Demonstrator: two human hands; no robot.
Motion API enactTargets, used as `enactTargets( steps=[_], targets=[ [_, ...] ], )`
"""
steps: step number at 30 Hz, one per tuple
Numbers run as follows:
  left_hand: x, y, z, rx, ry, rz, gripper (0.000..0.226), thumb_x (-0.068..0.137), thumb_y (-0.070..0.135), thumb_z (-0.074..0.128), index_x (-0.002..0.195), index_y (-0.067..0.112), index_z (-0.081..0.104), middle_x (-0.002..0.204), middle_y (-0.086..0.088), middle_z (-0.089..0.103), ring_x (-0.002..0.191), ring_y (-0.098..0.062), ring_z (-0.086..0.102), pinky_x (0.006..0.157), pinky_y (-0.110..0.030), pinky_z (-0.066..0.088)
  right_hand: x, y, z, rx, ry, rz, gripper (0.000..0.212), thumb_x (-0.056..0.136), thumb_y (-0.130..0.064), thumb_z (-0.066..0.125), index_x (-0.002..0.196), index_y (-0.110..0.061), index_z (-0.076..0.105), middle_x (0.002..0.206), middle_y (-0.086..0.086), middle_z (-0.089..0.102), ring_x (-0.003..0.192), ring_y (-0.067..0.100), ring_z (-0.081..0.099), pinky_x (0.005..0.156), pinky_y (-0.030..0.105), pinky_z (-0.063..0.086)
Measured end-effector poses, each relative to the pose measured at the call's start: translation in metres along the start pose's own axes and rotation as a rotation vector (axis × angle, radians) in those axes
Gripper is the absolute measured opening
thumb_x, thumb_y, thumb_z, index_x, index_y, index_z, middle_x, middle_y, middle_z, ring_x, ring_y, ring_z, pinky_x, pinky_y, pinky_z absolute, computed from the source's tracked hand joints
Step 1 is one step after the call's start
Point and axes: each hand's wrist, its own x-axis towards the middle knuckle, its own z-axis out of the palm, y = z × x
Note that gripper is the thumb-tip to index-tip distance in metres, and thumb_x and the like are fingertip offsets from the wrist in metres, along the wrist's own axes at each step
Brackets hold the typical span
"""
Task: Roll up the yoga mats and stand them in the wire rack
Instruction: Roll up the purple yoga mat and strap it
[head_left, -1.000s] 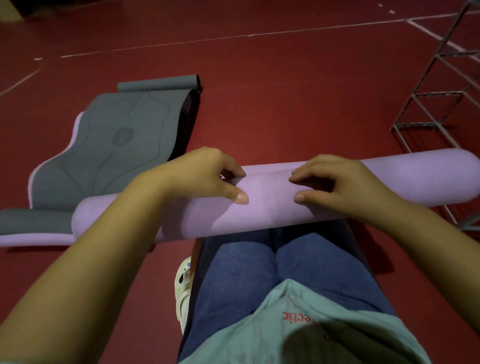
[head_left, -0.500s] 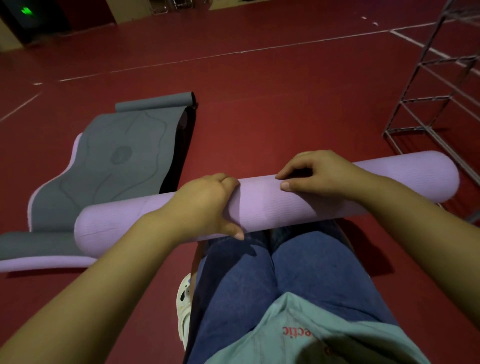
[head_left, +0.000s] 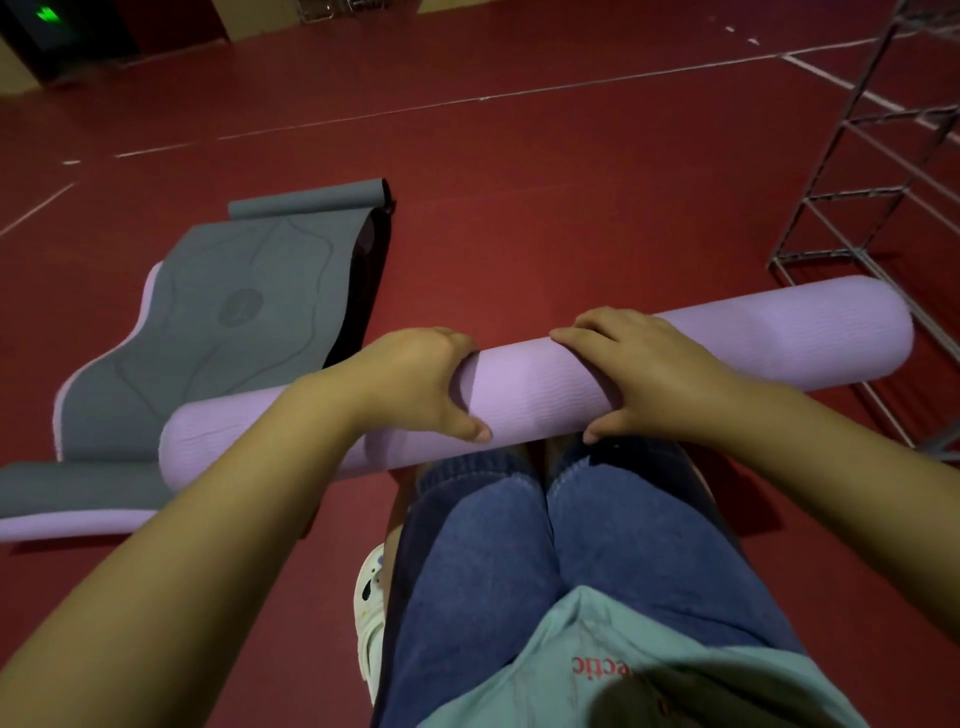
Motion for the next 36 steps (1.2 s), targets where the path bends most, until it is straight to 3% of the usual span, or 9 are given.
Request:
enactTargets(
  steps=[4, 8, 13, 20, 24, 28, 31, 33, 36],
  targets=[
    [0.001, 0.005, 0.002, 0.127, -0.062, 0.016, 0.086, 0.055, 0.066, 0.077, 0.119, 0.015, 0.049, 0.109, -0.001, 0.056, 0.094, -0.019, 0.056, 0.081, -0.033, 0.049, 0.002, 0.003, -0.003, 0.013, -0.020, 0.011, 0.106, 0.058, -0.054, 0.081, 0.145, -0.018, 0.034, 0.140, 0.005, 0.042, 0.124, 0.024, 0.043, 0.103, 0.036, 0.033],
    [0.005, 0.007, 0.006, 0.175, -0.011, 0.012, 0.079, 0.057, 0.061, 0.078, 0.113, 0.013, 0.049, 0.105, -0.002, 0.056, 0.089, -0.020, 0.056, 0.075, -0.031, 0.048, 0.007, 0.003, -0.007, 0.054, -0.057, 0.054, 0.104, 0.057, -0.057, 0.080, 0.143, -0.020, 0.034, 0.140, 0.000, 0.043, 0.126, 0.020, 0.043, 0.104, 0.033, 0.032],
    [-0.003, 0.003, 0.001, 0.107, 0.056, 0.006, 0.080, 0.050, 0.066, 0.071, 0.110, 0.015, 0.055, 0.099, 0.001, 0.059, 0.085, -0.020, 0.059, 0.075, -0.034, 0.050, 0.005, -0.001, -0.018, 0.045, -0.033, 0.050, 0.090, 0.055, -0.058, 0.078, 0.132, -0.023, 0.046, 0.127, -0.004, 0.051, 0.114, 0.019, 0.049, 0.096, 0.035, 0.035],
    [-0.042, 0.022, -0.008, 0.156, 0.228, 0.136, 0.071, 0.045, 0.069, 0.049, 0.088, 0.015, 0.065, 0.073, 0.004, 0.063, 0.057, -0.018, 0.060, 0.048, -0.026, 0.047, -0.034, -0.017, -0.027, 0.019, 0.103, -0.022, 0.080, 0.045, -0.061, 0.071, 0.110, -0.018, 0.058, 0.102, 0.000, 0.061, 0.087, 0.025, 0.057, 0.073, 0.034, 0.038],
    [-0.067, 0.039, -0.020, 0.184, 0.236, 0.216, 0.066, 0.045, 0.071, 0.051, 0.082, 0.018, 0.065, 0.070, 0.007, 0.062, 0.053, -0.016, 0.059, 0.045, -0.029, 0.049, -0.061, -0.029, -0.041, 0.042, 0.145, -0.066, 0.077, 0.046, -0.070, 0.057, 0.105, -0.020, 0.057, 0.097, -0.004, 0.062, 0.081, 0.020, 0.059, 0.072, 0.027, 0.037],
    [-0.085, 0.051, -0.020, 0.254, 0.197, 0.257, 0.067, 0.045, 0.076, 0.047, 0.078, 0.021, 0.064, 0.064, 0.008, 0.060, 0.048, -0.015, 0.056, 0.041, -0.025, 0.045, -0.083, -0.038, -0.045, 0.064, 0.097, -0.058, 0.077, 0.047, -0.072, 0.059, 0.106, -0.023, 0.056, 0.097, -0.007, 0.061, 0.082, 0.016, 0.058, 0.073, 0.025, 0.037],
    [-0.077, 0.054, -0.010, 0.266, 0.071, 0.188, 0.070, 0.050, 0.078, 0.056, 0.094, 0.024, 0.063, 0.081, 0.008, 0.065, 0.067, -0.015, 0.062, 0.058, -0.028, 0.050, -0.075, -0.041, -0.037, 0.116, -0.090, 0.003, 0.080, 0.049, -0.066, 0.074, 0.116, -0.025, 0.054, 0.109, -0.007, 0.059, 0.096, 0.016, 0.056, 0.081, 0.027, 0.041],
    [-0.069, 0.047, -0.002, 0.140, -0.076, 0.097, 0.075, 0.049, 0.075, 0.065, 0.105, 0.026, 0.060, 0.093, 0.009, 0.065, 0.082, -0.015, 0.062, 0.072, -0.029, 0.049, -0.065, -0.039, -0.031, 0.161, -0.158, 0.015, 0.081, 0.051, -0.061, 0.078, 0.121, -0.028, 0.052, 0.116, -0.009, 0.058, 0.101, 0.012, 0.054, 0.086, 0.024, 0.041],
    [-0.059, 0.031, 0.001, -0.119, -0.149, 0.037, 0.081, 0.044, 0.072, 0.069, 0.111, 0.028, 0.060, 0.095, 0.014, 0.064, 0.085, -0.009, 0.060, 0.075, -0.023, 0.047, -0.050, -0.031, -0.034, 0.190, -0.185, 0.004, 0.077, 0.054, -0.058, 0.078, 0.122, -0.032, 0.052, 0.117, -0.013, 0.057, 0.100, 0.008, 0.054, 0.084, 0.023, 0.042]
  ],
)
